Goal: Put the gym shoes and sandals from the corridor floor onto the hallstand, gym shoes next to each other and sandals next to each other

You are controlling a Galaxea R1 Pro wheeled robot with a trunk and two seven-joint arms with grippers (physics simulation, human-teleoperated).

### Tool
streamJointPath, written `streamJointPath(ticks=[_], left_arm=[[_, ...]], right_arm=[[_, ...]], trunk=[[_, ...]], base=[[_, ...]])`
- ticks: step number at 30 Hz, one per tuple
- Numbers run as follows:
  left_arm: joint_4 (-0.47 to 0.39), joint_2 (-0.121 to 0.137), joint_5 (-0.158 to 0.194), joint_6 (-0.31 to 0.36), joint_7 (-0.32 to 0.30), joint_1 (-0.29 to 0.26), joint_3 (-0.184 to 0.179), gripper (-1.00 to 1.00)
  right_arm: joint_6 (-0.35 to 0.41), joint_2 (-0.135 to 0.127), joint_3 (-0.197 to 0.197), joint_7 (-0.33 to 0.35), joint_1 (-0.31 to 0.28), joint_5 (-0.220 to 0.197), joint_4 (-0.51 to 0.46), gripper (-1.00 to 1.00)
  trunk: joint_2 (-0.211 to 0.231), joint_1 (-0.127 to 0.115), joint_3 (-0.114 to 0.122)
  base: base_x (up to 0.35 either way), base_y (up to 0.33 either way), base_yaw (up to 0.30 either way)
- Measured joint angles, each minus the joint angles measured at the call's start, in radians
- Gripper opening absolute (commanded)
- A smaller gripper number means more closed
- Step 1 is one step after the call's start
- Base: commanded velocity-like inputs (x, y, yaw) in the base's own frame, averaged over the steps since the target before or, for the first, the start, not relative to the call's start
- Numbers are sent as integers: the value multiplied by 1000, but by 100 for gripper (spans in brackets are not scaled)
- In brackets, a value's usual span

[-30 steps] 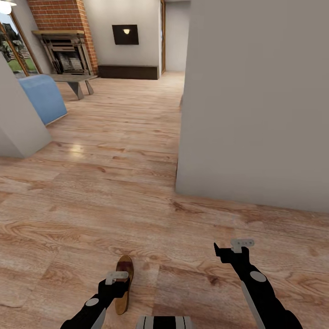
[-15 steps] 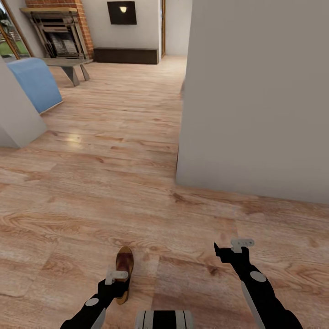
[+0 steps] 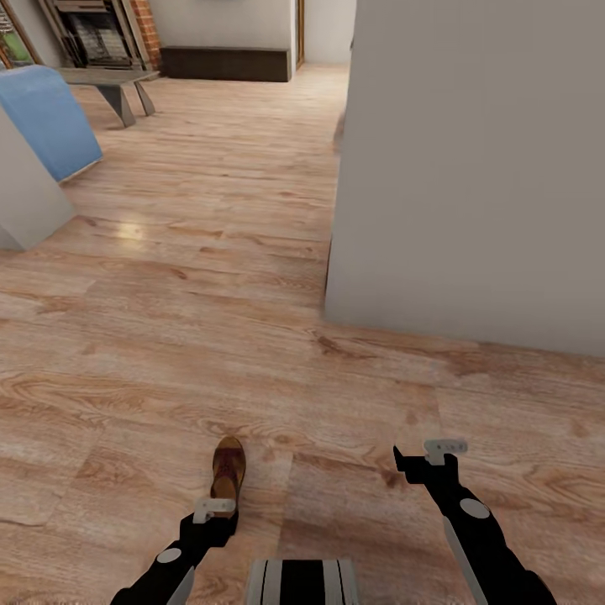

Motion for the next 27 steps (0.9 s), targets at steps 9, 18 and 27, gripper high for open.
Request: streamJointPath(ticks=[9,18,27], left_arm=[[0,0,0,0,0,0,0,100],[0,0,1,-1,0,-1,0,100],[0,0,0,-16,0,2,0,100]], right_arm=[[0,1,0,0,0,0,0,100],[0,2,0,0,0,0,0,100],[0,2,0,0,0,0,0,100]], trunk=[[-1,1,-13],[-2,3,-43],[-2,3,-49]], base=[[0,0,0],[0,0,0],[0,0,0]])
